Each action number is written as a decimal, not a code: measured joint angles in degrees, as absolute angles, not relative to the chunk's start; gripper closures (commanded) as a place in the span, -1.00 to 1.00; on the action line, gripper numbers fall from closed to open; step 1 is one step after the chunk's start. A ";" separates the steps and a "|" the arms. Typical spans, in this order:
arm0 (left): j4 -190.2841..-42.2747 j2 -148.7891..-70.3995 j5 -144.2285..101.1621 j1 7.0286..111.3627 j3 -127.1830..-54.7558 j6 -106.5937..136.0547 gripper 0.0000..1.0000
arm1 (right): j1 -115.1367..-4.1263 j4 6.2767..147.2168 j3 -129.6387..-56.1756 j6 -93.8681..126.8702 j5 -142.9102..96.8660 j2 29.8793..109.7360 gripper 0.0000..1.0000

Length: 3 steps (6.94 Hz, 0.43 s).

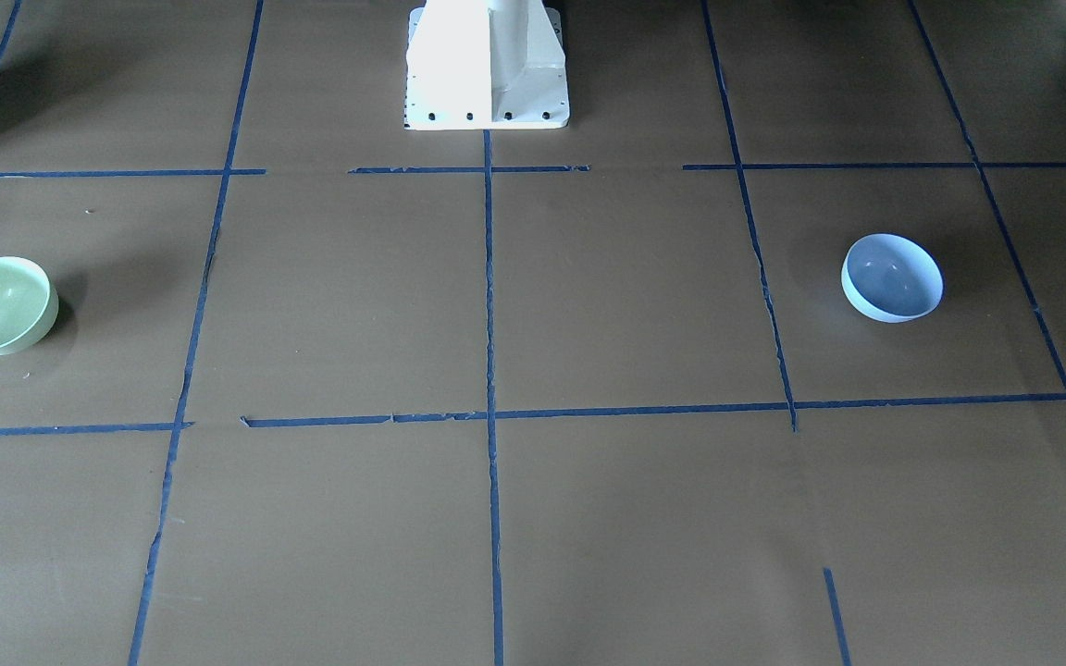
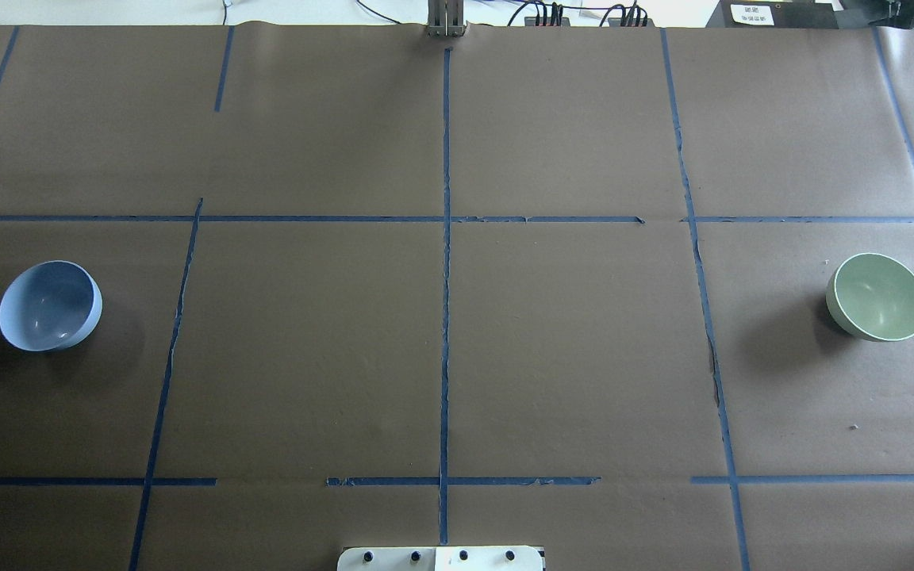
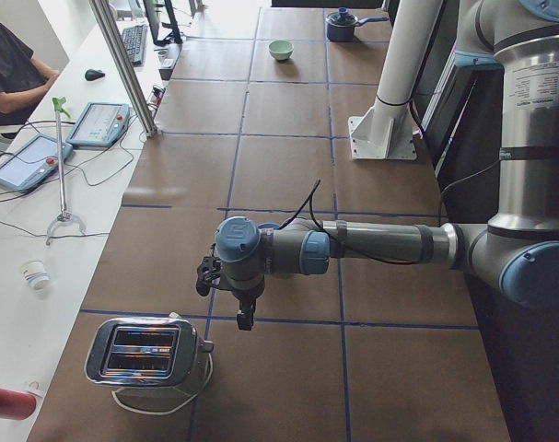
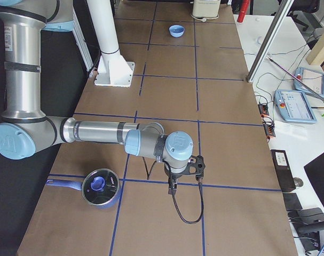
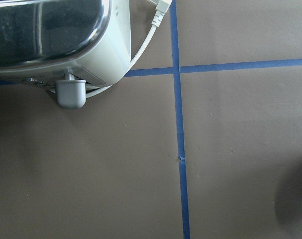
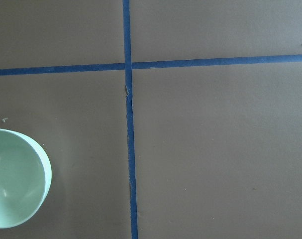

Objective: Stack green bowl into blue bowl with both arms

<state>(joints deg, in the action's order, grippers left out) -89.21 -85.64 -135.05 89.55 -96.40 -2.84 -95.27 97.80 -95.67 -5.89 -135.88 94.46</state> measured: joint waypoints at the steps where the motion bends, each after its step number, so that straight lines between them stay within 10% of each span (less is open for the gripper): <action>1: -89.36 -85.90 -135.18 89.35 -97.03 -2.84 -1.00 | -95.27 97.78 -95.86 -5.87 -135.88 94.40 -1.00; 3: -90.49 -86.32 -136.65 88.64 -98.85 -2.29 -1.00 | -95.27 97.76 -96.23 -5.87 -135.88 94.24 -1.00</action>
